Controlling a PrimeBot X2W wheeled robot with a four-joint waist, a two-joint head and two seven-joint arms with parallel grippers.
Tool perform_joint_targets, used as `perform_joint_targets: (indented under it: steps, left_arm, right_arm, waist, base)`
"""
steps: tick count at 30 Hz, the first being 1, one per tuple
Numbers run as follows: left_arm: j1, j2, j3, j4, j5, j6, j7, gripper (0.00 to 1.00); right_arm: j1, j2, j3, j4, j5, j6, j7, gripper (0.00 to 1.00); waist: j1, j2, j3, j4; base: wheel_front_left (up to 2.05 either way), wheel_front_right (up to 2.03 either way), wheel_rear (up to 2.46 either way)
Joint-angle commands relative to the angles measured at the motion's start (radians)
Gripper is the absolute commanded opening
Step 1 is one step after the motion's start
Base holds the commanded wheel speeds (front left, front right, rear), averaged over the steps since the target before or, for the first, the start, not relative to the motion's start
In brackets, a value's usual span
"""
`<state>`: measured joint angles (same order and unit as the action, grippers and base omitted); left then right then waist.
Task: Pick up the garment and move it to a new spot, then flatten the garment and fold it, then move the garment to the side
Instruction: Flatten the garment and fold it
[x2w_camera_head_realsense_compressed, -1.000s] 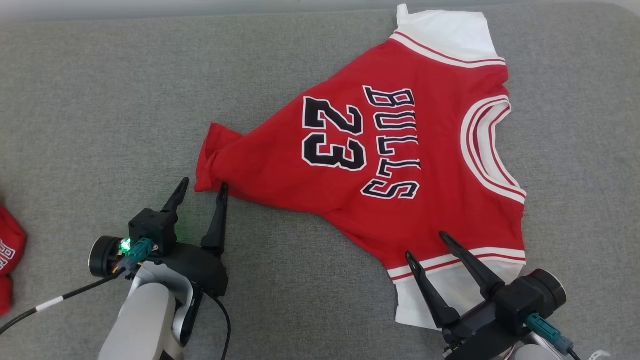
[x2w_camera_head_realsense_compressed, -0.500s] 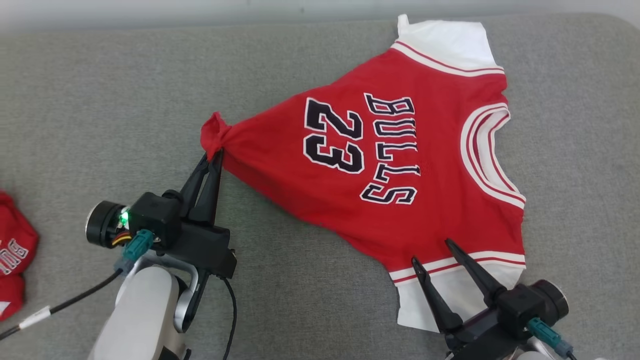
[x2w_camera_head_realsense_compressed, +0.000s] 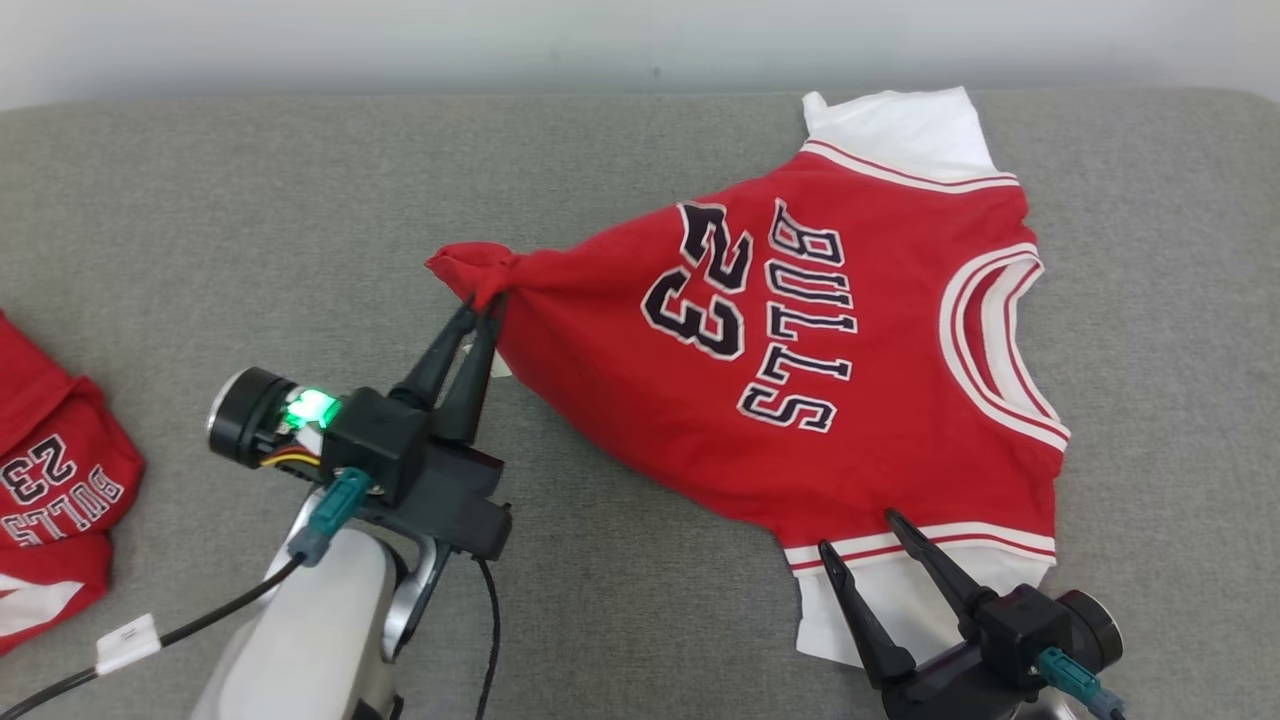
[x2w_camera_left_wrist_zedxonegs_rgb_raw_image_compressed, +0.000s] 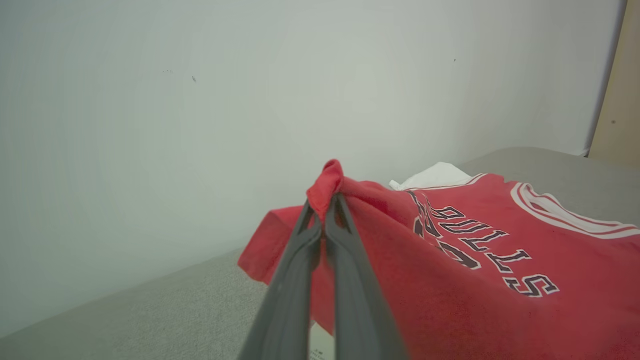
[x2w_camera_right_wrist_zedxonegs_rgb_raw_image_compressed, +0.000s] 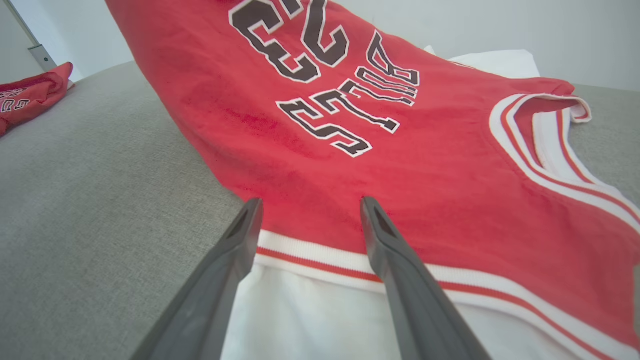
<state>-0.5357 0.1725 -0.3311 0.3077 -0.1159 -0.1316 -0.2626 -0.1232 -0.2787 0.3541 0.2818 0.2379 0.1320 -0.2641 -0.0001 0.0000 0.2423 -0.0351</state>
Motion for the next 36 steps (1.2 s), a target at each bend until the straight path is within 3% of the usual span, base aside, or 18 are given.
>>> perform_joint_targets:
  steps: [1,7,12,13,14,15,16,24,36]
  left_arm:
    - [-0.014,-0.003,-0.006,0.002,0.002,0.002,-0.003,0.0]
    - [-0.061,-0.044,-0.118,0.046,-0.011,0.002,-0.003,0.0]
    - [-0.087,-0.081,-0.269,0.094,-0.034,0.002,-0.003,0.0]
    - [-0.091,-0.086,-0.298,0.104,-0.038,0.002,-0.003,0.05]
    - [-0.091,-0.09,-0.32,0.116,-0.049,0.002,-0.003,0.26]
    - [-0.087,-0.094,-0.342,0.132,-0.059,0.002,-0.003,0.82]
    - [-0.081,-0.098,-0.363,0.147,-0.071,0.002,-0.003,1.0]
    - [-0.024,-0.09,-0.441,0.208,-0.148,0.002,-0.003,1.0]
    - [0.191,-0.06,-0.209,0.114,-0.151,0.044,-0.003,1.0]
  right_arm:
    - [-0.006,0.005,-0.002,0.003,0.006,-0.003,0.0,1.0]
    - [-0.014,0.018,-0.005,0.013,0.003,-0.003,0.0,1.0]
    - [-0.001,0.025,-0.01,0.021,-0.001,-0.003,0.0,1.0]
    - [-0.001,0.026,-0.01,0.023,-0.001,-0.003,0.0,1.0]
    - [0.0,0.028,-0.008,0.025,-0.003,-0.003,0.0,1.0]
    - [0.001,0.03,-0.009,0.027,-0.005,-0.003,0.0,1.0]
    - [0.002,0.032,-0.009,0.028,-0.006,-0.003,0.0,1.0]
    - [0.023,0.039,-0.013,0.042,-0.004,-0.003,0.0,1.0]
    - [0.067,0.061,-0.036,0.043,-0.01,-0.003,0.0,1.0]
  waist:
    - [0.0001,0.0,0.009,-0.016]
    - [0.0001,0.0,0.019,-0.073]
    - [0.0001,0.0,0.012,-0.101]
    - [0.0001,0.0,0.009,-0.104]
    - [0.0001,0.0,0.006,-0.106]
    - [0.0001,0.0,0.001,-0.107]
    - [0.0001,0.0,-0.002,-0.107]
    - [0.0001,0.0,-0.052,-0.071]
    - [0.0001,0.0,-0.159,-0.027]
  base:
    - [0.0,0.0,0.0]
    - [0.0,0.0,0.0]
    - [0.0,0.0,0.0]
    - [0.0,0.0,0.0]
    - [0.0,0.0,0.0]
    - [0.0,0.0,0.0]
    - [0.0,0.0,0.0]
    - [0.0,0.0,0.0]
    - [0.0,0.0,0.0]
